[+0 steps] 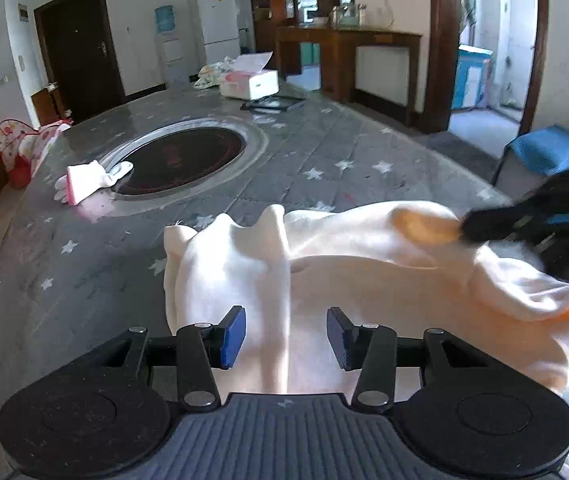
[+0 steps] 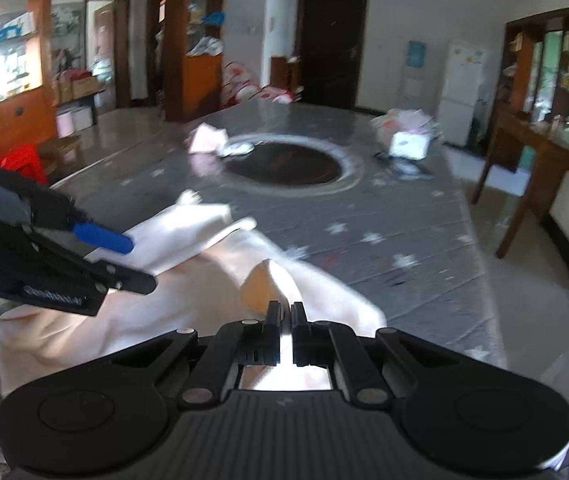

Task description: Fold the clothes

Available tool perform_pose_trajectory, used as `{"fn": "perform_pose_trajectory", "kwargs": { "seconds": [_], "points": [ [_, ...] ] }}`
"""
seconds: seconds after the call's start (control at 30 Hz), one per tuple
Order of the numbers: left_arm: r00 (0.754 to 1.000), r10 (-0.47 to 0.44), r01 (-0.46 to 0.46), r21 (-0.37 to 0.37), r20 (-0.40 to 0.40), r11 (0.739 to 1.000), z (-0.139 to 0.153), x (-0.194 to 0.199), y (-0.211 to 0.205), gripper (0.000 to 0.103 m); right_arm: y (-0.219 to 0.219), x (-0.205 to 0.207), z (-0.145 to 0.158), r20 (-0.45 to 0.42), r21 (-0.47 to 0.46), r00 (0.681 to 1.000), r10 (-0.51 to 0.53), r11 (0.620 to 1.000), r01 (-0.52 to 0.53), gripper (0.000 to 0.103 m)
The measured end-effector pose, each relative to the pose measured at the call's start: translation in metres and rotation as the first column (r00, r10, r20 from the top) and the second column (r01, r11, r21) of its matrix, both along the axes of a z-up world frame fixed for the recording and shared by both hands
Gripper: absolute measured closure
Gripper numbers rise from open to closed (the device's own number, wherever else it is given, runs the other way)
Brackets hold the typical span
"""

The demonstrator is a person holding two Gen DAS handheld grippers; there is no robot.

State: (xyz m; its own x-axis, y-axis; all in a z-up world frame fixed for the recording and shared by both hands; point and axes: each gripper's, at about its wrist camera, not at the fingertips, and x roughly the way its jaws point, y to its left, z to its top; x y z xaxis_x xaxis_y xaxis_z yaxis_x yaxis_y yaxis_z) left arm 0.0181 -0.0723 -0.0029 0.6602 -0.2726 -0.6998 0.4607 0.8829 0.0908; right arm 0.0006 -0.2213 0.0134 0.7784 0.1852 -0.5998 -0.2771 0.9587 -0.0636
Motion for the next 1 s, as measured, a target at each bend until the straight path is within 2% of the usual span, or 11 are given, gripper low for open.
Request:
{"fn": "perform_pose_trajectory", "kwargs": {
  "seconds": [0.2, 0.43, 0.6, 0.7, 0.73, 0.8, 1.0],
  "points": [
    [1.000, 0.025, -0.025, 0.021, -0.016, 0.999, -0.012, 0.015, -0.003, 0.055, -0.049, -0.004, 0.022, 0.072, -0.009, 0.985, -0.157, 0.987, 0.158, 0.099],
    [0.999, 0.036, -0.036, 0.029, -0.023, 0.999, -0.019, 0.022, -0.003, 0.056, -0.103, -0.006, 0.040, 0.141, -0.040, 0.932, -0.333, 0.939, 0.341, 0.099],
    [0.999, 0.048, -0.048, 0.015, -0.026, 0.999, -0.021, 0.024, 0.003, 0.077, -0.101, -0.006, 0.028, 0.105, -0.042, 0.939, -0.328, 0.942, 0.334, 0.095],
    [0.998, 0.057, -0.057, -0.002, -0.027, 0.998, -0.020, 0.024, 0.010, 0.089, -0.101, -0.006, 0.021, 0.083, -0.044, 0.942, -0.325, 0.943, 0.329, 0.088],
    [0.998, 0.063, -0.063, -0.009, -0.027, 0.998, -0.019, 0.024, 0.012, 0.093, -0.100, -0.006, 0.019, 0.076, -0.044, 0.943, -0.324, 0.944, 0.328, 0.082],
    [0.997, 0.081, -0.081, -0.028, -0.020, 0.996, -0.016, 0.024, 0.019, 0.095, -0.092, -0.005, 0.014, 0.055, -0.041, 0.953, -0.297, 0.953, 0.299, 0.075],
    [0.985, 0.174, -0.171, -0.115, 0.013, 0.978, 0.004, 0.017, 0.055, 0.097, -0.054, -0.003, -0.004, -0.016, -0.018, 0.984, -0.175, 0.984, 0.175, 0.069]
  ]
}}
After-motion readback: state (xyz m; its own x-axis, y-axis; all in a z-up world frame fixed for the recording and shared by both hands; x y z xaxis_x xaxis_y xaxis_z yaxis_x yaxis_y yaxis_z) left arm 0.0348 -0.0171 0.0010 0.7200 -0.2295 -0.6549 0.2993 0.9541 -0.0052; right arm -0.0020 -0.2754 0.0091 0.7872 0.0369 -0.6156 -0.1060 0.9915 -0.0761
